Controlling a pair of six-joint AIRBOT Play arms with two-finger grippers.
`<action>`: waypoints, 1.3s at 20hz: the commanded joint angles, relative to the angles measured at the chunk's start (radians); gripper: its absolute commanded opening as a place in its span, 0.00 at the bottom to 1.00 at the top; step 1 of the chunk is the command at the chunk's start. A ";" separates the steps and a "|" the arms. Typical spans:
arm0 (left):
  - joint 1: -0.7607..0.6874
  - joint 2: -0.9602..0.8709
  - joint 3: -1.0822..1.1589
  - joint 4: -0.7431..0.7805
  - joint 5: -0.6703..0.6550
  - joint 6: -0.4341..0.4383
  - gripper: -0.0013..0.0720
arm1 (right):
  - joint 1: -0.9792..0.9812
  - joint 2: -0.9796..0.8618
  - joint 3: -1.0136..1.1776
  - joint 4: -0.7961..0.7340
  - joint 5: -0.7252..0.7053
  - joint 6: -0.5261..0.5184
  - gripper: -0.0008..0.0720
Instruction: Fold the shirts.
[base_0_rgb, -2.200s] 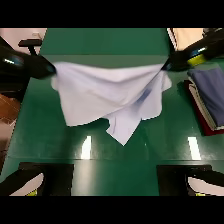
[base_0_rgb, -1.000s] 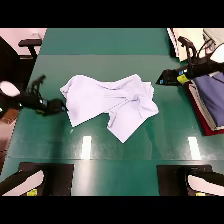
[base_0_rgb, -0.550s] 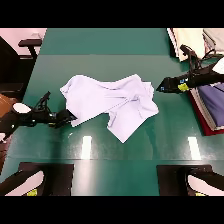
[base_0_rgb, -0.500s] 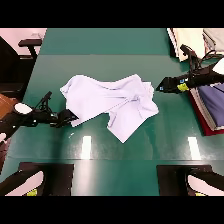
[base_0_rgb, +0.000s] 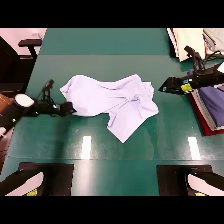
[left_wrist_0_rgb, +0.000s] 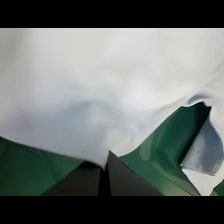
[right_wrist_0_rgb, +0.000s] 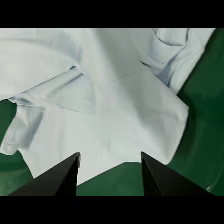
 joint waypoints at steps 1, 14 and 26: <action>0.092 0.003 0.179 0.077 -0.116 -0.002 0.06 | -0.051 -0.006 -0.002 -0.064 0.036 0.000 0.60; 0.229 0.003 0.276 0.335 -0.274 -0.056 0.06 | 0.030 -0.406 0.000 0.183 -0.060 -0.132 0.60; 0.229 0.003 0.276 0.330 -0.276 -0.081 0.06 | 0.062 -0.446 0.000 0.188 0.016 -0.132 0.60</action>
